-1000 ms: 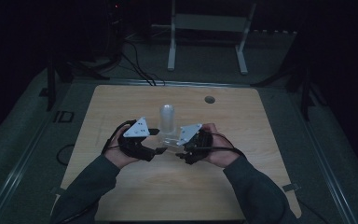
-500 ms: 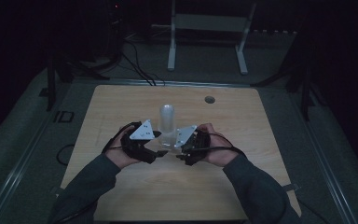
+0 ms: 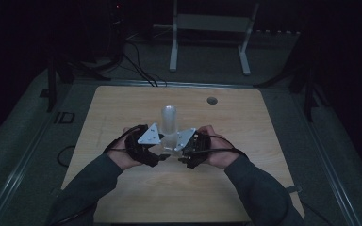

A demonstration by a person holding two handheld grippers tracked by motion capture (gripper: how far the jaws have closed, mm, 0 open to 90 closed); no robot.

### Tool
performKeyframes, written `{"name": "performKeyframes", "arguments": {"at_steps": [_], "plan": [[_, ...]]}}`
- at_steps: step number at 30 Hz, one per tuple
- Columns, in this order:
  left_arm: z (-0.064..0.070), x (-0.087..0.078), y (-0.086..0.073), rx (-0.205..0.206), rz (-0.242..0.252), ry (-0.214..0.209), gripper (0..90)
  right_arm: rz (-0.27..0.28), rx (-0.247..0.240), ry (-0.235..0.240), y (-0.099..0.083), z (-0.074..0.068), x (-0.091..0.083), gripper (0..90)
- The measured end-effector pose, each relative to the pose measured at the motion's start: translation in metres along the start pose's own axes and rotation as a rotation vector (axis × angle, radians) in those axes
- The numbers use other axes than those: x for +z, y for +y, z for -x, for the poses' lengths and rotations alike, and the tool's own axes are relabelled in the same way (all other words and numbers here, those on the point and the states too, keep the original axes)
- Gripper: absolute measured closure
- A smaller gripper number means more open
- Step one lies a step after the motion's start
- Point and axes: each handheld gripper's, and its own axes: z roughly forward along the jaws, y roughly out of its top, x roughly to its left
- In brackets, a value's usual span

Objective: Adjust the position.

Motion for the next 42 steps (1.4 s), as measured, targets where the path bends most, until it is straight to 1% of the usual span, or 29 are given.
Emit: {"name": "performKeyframes", "arguments": {"at_steps": [4,9,11,15,17,18,22,25,29,32,34,36,37,39,40,42], "plan": [[0.002,0.002,0.002,0.022,-0.02,0.015,30.9,-0.012,-0.009,0.005,0.001,-0.002,0.003,33.0],[0.004,0.003,0.004,0.052,-0.051,0.021,31.0,-0.018,-0.023,0.011,0.002,-0.004,0.005,33.1],[0.005,0.004,0.005,0.068,-0.072,0.027,30.9,-0.02,-0.024,0.013,0.002,-0.005,0.006,33.1],[0.008,0.006,0.007,0.095,-0.098,0.03,30.9,-0.034,-0.037,0.013,0.002,-0.006,0.008,33.1],[0.009,0.007,0.009,0.105,-0.106,0.021,30.9,-0.036,-0.037,0.012,0.003,-0.007,0.009,33.1],[0.009,0.008,0.009,0.118,-0.117,0.022,30.9,-0.039,-0.043,0.012,0.003,-0.007,0.009,33.1],[0.012,0.011,0.011,0.139,-0.142,0.028,30.8,-0.043,-0.046,0.013,0.003,-0.007,0.01,33.1],[0.012,0.012,0.011,0.14,-0.146,0.031,30.1,-0.046,-0.049,0.013,0.003,-0.008,0.011,33.1],[0.011,0.014,0.011,0.144,-0.16,0.033,29.2,-0.043,-0.048,0.009,0.003,-0.009,0.011,33.1],[0.011,0.015,0.01,0.15,-0.175,0.036,28.3,-0.044,-0.058,0.009,0.004,-0.009,0.011,33.1],[0.012,0.016,0.009,0.168,-0.194,0.038,27.9,-0.045,-0.064,0.011,0.004,-0.008,0.011,33.1],[0.013,0.018,0.009,0.171,-0.2,0.036,27.3,-0.046,-0.065,0.012,0.004,-0.009,0.011,33.1],[0.012,0.017,0.009,0.184,-0.211,0.034,27.0,-0.046,-0.066,0.012,0.004,-0.009,0.012,33.1],[0.012,0.018,0.009,0.187,-0.211,0.033,26.3,-0.041,-0.061,0.01,0.004,-0.009,0.012,33.3],[0.012,0.019,0.008,0.187,-0.21,0.031,25.9,-0.041,-0.069,0.011,0.004,-0.009,0.011,33.3],[0.013,0.02,0.007,0.181,-0.209,0.027,25.4,-0.036,-0.065,0.008,0.004,-0.009,0.011,33.4]]}}
